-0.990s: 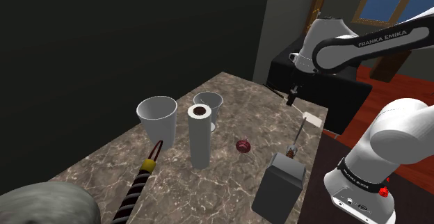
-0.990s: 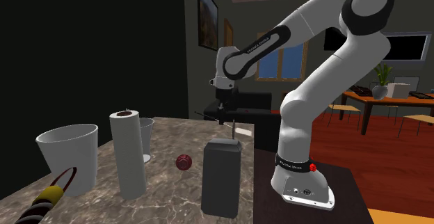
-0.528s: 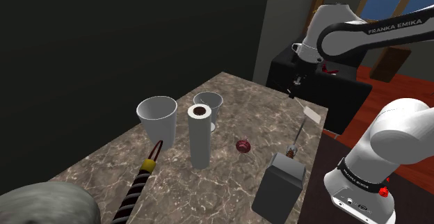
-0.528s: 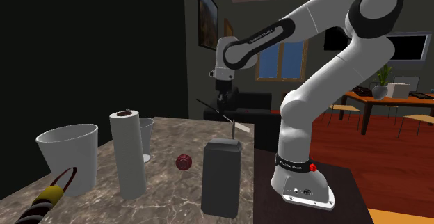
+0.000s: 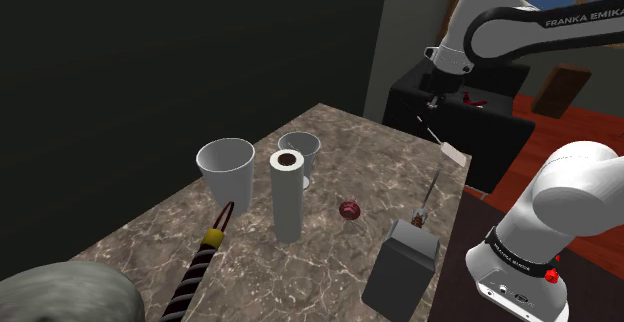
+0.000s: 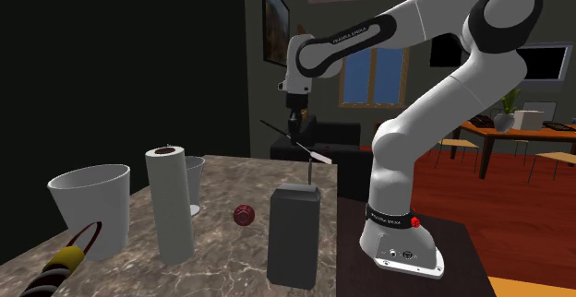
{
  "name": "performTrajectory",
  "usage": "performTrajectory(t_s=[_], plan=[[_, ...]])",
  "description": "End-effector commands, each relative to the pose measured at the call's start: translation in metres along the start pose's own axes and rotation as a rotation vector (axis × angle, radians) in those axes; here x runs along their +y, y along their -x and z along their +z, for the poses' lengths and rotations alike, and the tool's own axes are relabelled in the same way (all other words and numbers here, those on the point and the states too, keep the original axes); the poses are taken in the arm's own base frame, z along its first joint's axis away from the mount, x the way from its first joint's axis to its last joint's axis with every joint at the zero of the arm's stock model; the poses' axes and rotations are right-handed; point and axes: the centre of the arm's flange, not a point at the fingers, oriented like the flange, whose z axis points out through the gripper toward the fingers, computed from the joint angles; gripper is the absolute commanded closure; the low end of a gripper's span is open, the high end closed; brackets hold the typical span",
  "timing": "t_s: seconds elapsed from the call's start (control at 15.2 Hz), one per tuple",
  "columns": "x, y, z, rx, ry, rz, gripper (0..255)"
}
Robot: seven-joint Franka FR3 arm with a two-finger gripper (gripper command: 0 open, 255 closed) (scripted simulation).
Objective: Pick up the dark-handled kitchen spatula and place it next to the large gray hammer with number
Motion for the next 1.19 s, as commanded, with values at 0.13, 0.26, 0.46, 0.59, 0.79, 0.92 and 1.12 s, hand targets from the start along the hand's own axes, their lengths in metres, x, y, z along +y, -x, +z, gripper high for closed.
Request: performTrajectory(t_s=[0.13, 0.26, 0.46, 0.59, 0.79, 0.92, 1.12], plan=[[0.000, -0.002, -0.022, 0.000, 0.000, 0.000, 255], [0.000, -0.002, -0.033, 0.000, 0.000, 0.000, 255], [0.000, -0.003, -0.048, 0.000, 0.000, 0.000, 255], [0.000, -0.004, -0.059, 0.000, 0.000, 0.000, 255], [0.000, -0.005, -0.075, 0.000, 0.000, 0.000, 255], [0.000, -0.006, -0.085, 0.000, 0.000, 0.000, 255], [0.000, -0.007, -0.101, 0.000, 0.000, 0.000, 255]])
